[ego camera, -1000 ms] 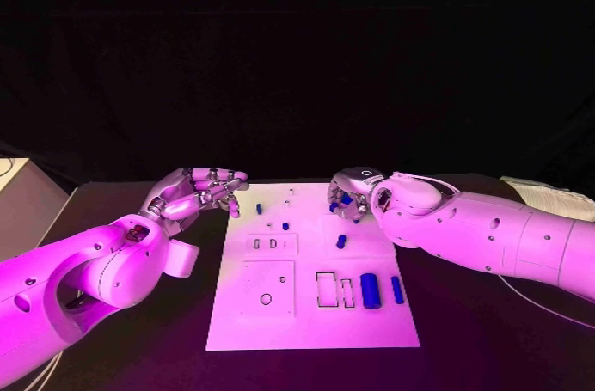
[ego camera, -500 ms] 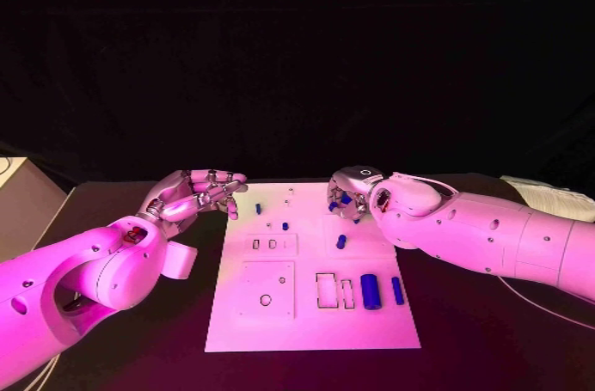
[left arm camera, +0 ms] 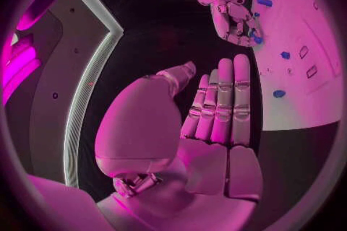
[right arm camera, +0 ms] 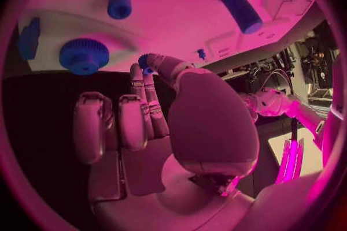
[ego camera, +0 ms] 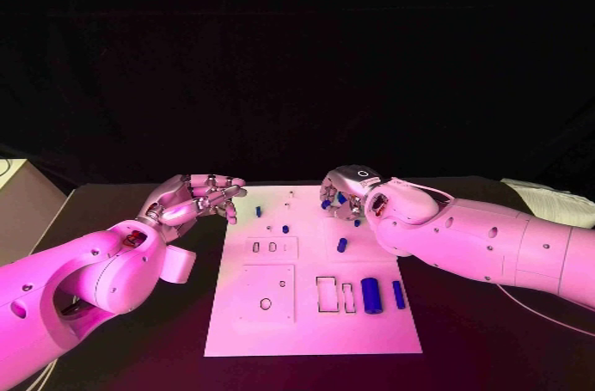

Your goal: Assemble the parts on the task board

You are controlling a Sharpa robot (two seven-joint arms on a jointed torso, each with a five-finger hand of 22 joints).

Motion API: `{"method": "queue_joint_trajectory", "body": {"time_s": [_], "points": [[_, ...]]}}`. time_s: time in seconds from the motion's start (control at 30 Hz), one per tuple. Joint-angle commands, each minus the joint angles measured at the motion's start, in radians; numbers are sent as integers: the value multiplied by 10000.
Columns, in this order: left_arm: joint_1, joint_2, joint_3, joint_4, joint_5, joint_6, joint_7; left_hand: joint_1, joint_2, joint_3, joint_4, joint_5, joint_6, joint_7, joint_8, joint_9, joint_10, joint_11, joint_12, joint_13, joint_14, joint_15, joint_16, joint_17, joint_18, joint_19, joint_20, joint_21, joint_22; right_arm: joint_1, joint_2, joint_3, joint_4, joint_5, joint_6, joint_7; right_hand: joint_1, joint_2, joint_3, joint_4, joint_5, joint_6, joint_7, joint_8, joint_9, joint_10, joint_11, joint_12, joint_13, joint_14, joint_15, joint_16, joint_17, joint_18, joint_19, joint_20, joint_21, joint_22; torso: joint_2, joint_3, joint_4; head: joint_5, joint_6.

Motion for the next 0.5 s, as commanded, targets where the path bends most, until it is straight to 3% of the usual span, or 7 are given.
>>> {"method": "queue_joint_trajectory", "body": {"time_s": [0.03,0.5], "points": [[7,0,9,-15,-75,207,6,-79,-13,47,4,18,-46,14,-64,12,-61,5,-46,9,-60,13,61,9,45,-82,5,56,9,25,180,21,-63,-303,-666,-431,22,39,55,-5,31,69,-17,38,23,120,-57,29,-4,401,-64,37,-2,-170,187,-42,59,88,31,-7,7,-10,53],[9,28,9,-42,-178,247,-25,-64,-17,56,-9,18,-48,11,-65,15,-64,4,-44,9,-67,12,72,17,46,-93,6,78,23,72,1353,79,-1010,-361,-1154,-653,-30,-2,78,3,29,-2,-1,19,63,49,-39,-18,2,399,-56,48,-1,-171,180,-44,62,94,104,-31,76,-19,103]]}}
